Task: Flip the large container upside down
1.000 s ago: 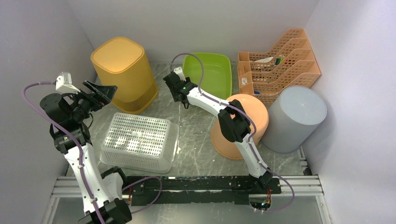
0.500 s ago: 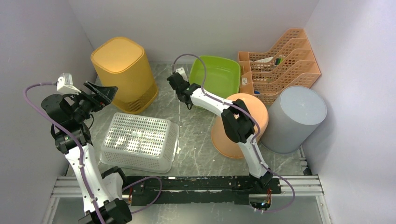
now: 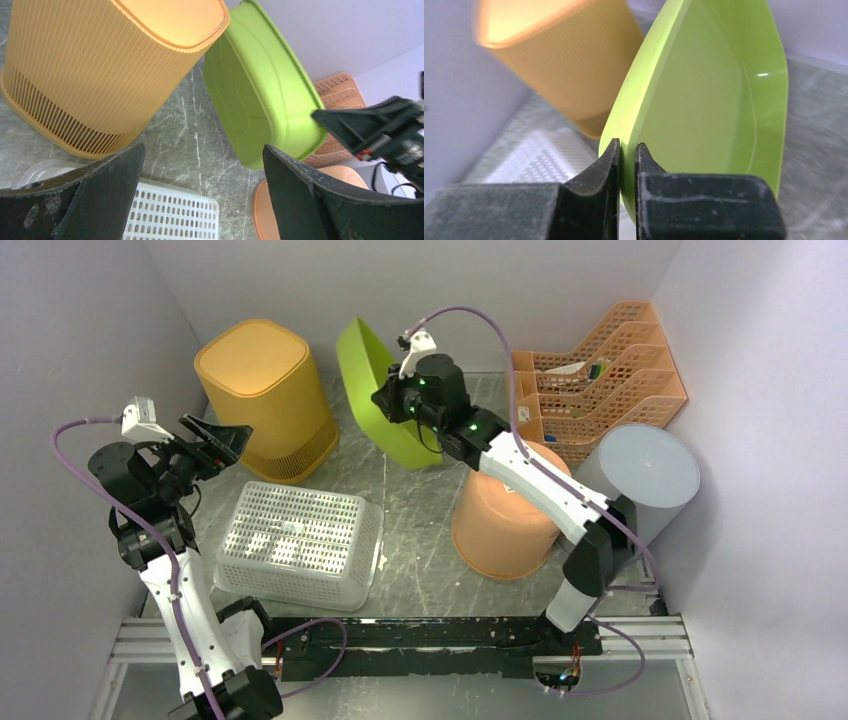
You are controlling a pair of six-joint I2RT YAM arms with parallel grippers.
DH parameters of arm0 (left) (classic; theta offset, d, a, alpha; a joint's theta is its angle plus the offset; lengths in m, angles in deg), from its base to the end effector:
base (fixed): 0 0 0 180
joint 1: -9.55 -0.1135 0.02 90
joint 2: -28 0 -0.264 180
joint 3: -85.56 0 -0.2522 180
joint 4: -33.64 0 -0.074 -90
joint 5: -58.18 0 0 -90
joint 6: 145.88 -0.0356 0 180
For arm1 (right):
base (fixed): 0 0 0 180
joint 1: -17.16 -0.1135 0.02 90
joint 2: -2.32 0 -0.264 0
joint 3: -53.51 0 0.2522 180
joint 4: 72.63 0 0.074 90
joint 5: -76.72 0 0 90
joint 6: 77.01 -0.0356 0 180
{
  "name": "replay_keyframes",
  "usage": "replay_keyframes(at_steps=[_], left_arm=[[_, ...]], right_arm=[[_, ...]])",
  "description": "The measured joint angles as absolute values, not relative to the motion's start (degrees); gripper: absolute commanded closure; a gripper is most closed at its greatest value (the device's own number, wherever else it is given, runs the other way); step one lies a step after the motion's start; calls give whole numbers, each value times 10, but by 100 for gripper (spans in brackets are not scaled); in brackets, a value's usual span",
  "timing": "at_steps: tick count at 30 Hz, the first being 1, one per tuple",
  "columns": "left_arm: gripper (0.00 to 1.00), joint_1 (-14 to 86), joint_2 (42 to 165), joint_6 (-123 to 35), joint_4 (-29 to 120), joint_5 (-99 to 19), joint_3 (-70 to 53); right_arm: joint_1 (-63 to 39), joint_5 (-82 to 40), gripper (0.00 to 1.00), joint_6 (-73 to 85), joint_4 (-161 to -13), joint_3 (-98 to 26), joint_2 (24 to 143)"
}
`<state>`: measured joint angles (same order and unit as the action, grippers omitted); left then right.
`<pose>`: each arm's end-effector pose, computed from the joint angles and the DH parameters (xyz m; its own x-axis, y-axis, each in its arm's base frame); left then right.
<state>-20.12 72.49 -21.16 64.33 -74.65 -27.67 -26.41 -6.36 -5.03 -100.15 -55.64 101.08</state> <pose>0.1545 0.0602 0.3795 -0.2305 -0.6121 -0.7565 0.1095 0.7562 -0.6452 0.3020 0.2814 0.3877 -0.3888 0.0540 -0.9197 -0.5053 0.8222 0.2619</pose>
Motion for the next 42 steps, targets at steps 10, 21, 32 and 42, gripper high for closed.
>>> replay_keyframes(at_steps=[10, 21, 32, 42], left_arm=[[1, -201, 724, -212, 643, -747, -277], [0, -200, 722, -214, 644, -746, -277], [0, -200, 721, -217, 644, -746, -277], [0, -200, 721, -221, 644, -746, -277]], right_arm=[[-215, -201, 100, -183, -833, -398, 962], [-185, -246, 100, -263, -731, -332, 976], [-64, -262, 100, -301, -695, -233, 902], [12, -283, 100, -303, -686, -215, 896]])
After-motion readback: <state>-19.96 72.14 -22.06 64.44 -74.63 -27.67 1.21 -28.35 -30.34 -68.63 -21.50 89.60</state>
